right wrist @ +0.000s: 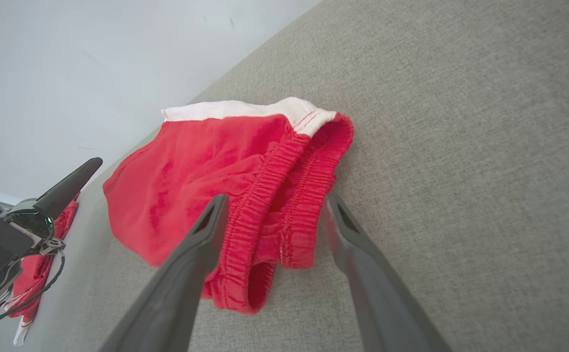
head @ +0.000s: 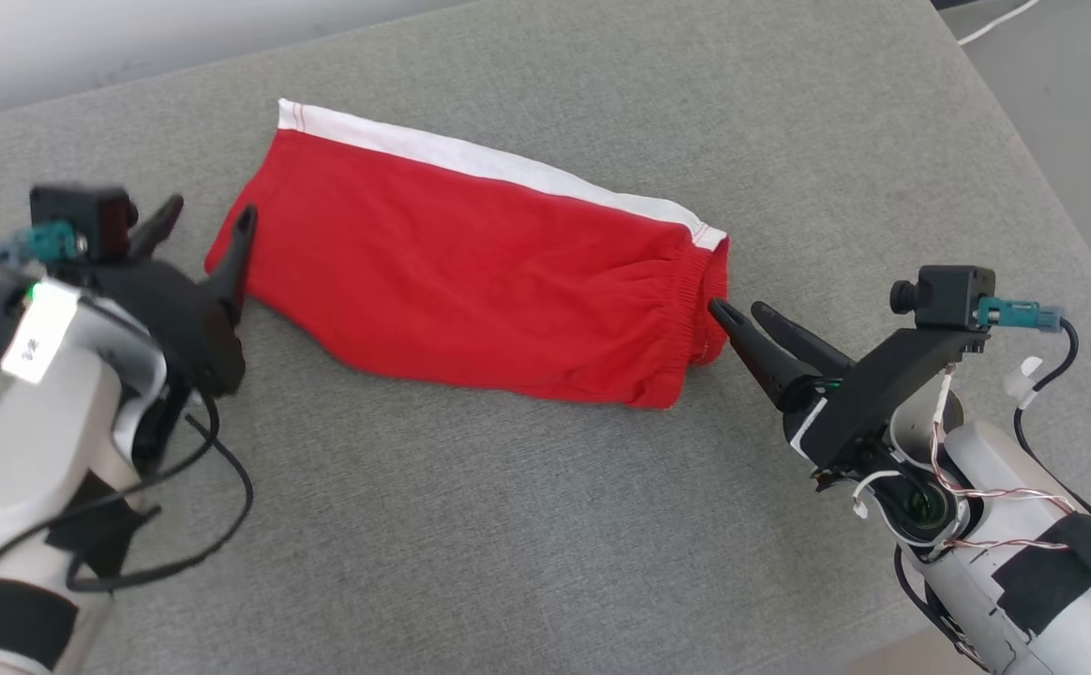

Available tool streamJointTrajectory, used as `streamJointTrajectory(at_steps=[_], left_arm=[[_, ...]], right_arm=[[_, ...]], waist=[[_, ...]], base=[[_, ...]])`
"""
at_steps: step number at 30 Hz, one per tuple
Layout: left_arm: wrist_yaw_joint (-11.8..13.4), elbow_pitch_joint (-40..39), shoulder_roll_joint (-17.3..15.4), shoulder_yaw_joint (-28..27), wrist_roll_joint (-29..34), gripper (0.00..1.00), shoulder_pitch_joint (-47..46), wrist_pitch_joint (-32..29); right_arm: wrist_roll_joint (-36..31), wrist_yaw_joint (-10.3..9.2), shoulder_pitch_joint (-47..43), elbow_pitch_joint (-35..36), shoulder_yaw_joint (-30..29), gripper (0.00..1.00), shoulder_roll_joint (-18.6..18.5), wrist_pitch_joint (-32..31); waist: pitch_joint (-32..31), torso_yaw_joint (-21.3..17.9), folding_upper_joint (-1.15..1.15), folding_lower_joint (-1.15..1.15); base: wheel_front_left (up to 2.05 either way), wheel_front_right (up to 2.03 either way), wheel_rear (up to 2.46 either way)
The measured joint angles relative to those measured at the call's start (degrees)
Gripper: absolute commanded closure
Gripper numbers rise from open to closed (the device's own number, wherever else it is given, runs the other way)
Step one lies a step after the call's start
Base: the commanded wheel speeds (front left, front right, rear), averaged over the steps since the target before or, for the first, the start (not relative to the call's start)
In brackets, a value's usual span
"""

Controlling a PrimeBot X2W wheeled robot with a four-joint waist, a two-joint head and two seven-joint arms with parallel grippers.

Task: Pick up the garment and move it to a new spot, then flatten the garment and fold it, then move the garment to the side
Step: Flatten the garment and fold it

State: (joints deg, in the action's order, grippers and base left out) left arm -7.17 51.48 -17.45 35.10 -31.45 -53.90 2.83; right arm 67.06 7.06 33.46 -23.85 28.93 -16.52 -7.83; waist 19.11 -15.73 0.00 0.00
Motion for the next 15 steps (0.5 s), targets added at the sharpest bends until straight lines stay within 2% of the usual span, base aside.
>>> streamJointTrajectory(at_steps=[7, 15], left_arm=[[0.00, -0.73, 1.44, -0.46, -1.32, 0.00, 3.76, 1.34], [0.00, 0.27, 1.59, -0.97, -2.88, 0.00, 6.69, 0.77]], right_arm=[[-0.32, 0.00, -2.99, 0.12, 0.52, 0.00, -0.90, 1.36], [-1.44, 0.00, -3.57, 0.19, 2.29, 0.00, -0.04, 1.91]], waist=[[-0.59, 1.26, 0.00, 0.00], [-0.77, 1.93, 0.00, 0.00]], base=[[0.00, 0.00, 0.00], [0.00, 0.00, 0.00]])
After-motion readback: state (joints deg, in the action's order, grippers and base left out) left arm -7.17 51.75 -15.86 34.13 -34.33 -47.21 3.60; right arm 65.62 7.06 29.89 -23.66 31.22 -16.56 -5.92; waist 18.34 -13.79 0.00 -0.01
